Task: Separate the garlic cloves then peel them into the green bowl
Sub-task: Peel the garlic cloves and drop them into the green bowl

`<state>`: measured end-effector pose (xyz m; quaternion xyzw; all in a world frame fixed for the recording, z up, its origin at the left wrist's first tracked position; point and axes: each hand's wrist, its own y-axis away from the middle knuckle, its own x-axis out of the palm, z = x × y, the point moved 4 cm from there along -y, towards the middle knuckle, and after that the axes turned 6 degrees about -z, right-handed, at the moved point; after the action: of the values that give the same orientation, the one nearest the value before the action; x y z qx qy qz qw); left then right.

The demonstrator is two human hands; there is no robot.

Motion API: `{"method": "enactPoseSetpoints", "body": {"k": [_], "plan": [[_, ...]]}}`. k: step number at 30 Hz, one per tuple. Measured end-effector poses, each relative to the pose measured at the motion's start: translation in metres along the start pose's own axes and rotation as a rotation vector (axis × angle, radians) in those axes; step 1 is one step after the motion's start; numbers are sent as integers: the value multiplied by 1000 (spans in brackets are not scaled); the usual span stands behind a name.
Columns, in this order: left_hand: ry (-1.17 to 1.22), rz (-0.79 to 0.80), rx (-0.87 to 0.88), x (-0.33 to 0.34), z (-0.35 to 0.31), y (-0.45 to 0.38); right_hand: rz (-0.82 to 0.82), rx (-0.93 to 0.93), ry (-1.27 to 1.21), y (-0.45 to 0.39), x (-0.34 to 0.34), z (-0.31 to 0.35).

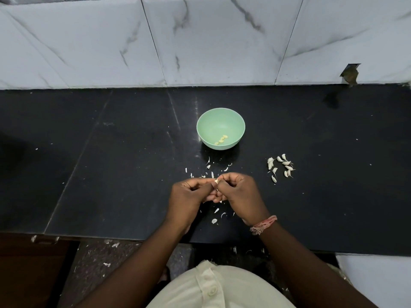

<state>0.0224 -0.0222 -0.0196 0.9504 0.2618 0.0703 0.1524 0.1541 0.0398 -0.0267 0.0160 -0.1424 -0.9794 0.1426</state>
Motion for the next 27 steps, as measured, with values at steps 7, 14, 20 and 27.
{"method": "enactPoseSetpoints", "body": {"k": [7,14,20,27], "plan": [[35,112,-126,0,7,-9,6,132,-65,-2,-1,-9],[103,93,-170,6,9,-7,-3,99,11,0,-4,-9],[137,85,-233,5,12,-9,2,57,128,2,-2,-9],[262,68,-287,8,17,-9,-64,5,177,5,0,-4]]}}
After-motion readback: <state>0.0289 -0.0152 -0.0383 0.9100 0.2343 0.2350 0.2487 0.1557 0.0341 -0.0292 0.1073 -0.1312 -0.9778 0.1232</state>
